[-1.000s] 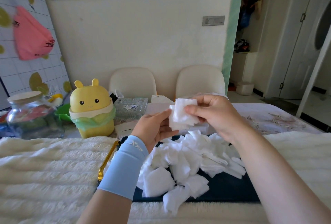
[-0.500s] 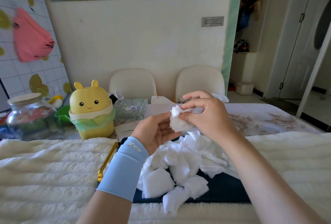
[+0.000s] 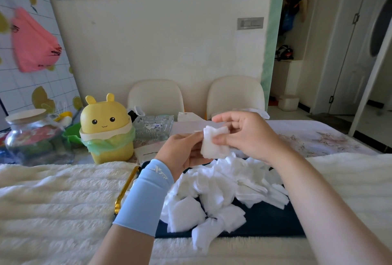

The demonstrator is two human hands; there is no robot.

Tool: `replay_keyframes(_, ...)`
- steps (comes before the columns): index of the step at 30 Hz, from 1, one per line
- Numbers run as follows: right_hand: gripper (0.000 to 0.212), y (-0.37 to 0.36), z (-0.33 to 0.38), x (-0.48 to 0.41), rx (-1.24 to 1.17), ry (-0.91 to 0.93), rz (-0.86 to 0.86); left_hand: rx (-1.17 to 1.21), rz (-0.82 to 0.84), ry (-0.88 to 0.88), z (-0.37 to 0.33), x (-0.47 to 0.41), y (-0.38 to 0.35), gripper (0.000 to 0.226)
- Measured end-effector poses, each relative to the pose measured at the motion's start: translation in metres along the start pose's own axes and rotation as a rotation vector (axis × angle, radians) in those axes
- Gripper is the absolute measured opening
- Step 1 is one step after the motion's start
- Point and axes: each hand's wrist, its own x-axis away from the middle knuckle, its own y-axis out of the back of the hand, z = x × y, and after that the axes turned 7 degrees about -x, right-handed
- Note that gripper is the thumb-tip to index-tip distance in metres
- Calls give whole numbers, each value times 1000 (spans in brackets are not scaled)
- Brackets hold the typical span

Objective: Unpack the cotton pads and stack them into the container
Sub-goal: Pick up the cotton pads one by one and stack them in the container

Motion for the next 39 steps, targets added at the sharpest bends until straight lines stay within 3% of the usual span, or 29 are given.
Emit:
replay_keyframes(6,53,-1,1,-1,124,-12,-24,-18,2,5,1,-1,0,30)
replay_keyframes(10,60,2,-2,0,147,-95,5,-25,70,-19,-1,1,1,46)
replay_keyframes(13,40,4,-4,-1,-41,-196,53,-139,135,-74,-1,4,1,30)
replay_keyframes(16,23,3,-8,-3,-284,-287,50,-159,142,-94,1,3,3,31)
replay_keyframes(20,20,-2,-15,-7,-380,-305,-15,-171,130,-99,3,1,3,31)
replay_keyframes(27,25,-7,-15,-7,-215,-144,-39,-51,-118,-30,2,-3,-5,24)
replay_keyframes(30,15,11,-19,-6,279,-66,-73,-23,-237,-25,1,-3,-2,19)
replay_keyframes(33,11,26,-24,-4,588,-181,0,-61,-287,-13,1,-4,3,22)
replay_keyframes(35,44,23,-30,-4,655,-310,89,-93,-298,-15,1,-4,3,21)
replay_keyframes(36,49,19,-33,-5,662,-343,114,-104,-300,-16,2,-4,3,20)
replay_keyframes(39,20,9,-38,-6,568,-261,88,-138,-309,-26,4,-5,2,18)
